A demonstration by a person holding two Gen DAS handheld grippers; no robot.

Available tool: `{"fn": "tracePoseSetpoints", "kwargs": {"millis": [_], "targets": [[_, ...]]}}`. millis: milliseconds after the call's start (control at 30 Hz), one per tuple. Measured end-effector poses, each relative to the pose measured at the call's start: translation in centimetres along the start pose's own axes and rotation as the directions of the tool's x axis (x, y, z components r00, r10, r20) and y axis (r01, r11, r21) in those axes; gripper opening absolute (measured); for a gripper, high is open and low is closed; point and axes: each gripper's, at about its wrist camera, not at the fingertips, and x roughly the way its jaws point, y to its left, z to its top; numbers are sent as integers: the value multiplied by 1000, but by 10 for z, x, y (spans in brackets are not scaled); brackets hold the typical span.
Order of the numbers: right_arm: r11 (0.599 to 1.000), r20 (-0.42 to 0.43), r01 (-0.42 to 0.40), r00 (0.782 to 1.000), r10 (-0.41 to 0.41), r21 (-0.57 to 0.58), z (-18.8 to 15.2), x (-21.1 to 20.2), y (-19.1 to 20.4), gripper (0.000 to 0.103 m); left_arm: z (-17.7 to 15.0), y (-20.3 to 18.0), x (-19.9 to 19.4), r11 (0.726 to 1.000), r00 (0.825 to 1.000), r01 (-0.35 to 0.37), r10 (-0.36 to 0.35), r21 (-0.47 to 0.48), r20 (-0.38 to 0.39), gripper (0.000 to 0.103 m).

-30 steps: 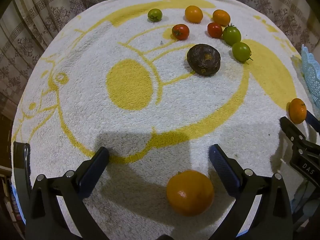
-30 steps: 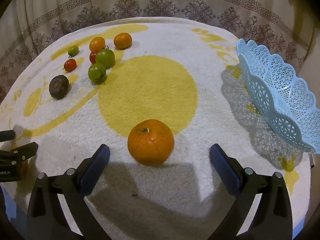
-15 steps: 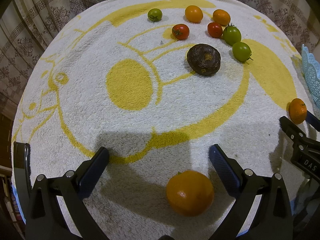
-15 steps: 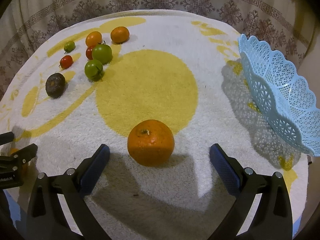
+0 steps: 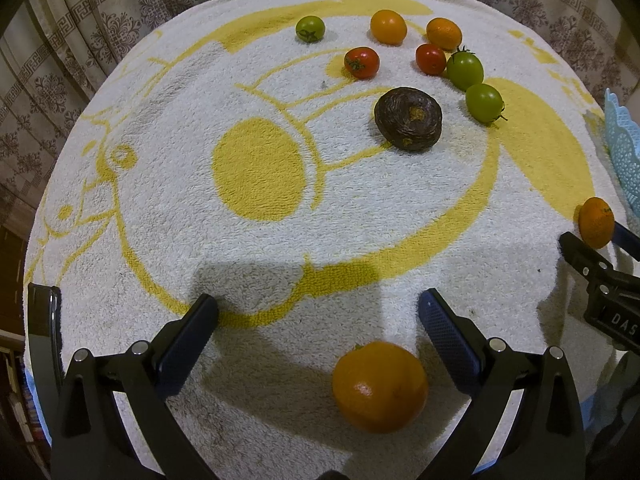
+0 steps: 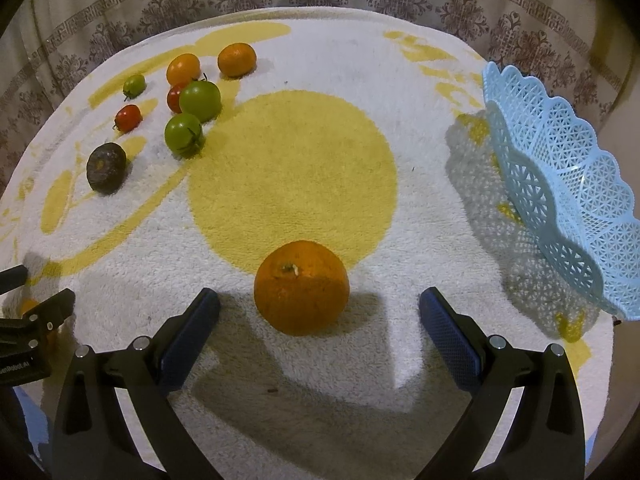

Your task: Organize fruits

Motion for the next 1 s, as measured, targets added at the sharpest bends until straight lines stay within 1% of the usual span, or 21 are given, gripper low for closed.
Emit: {"fn": "tracePoseSetpoints", "kwargs": {"millis": [167,533,700,867,1000], "targets": [[1000,-13,1,1000,-1,-2,1,1,0,101,-1,2,0,1000,1000,-1,1,0,-3,98],[1000,-2,-2,1000,2,-1,-2,3,1,101,0,5,1,1000,1000,3,-3,-2,-9,98],[1000,9,-4,1000,4,1,-4,2,1,101,1,8,2,1000,999,9,-9,0,-40,98],[1000,38,-10,999,10,-10,-8,1,0,101,7,10,6,1000,998,17,-17,4,-62,98],[1000,5,-14,1000,14,-22,-3,2,-1,101,9,11,5,1000,998,22,-21,18,-60,98]]}}
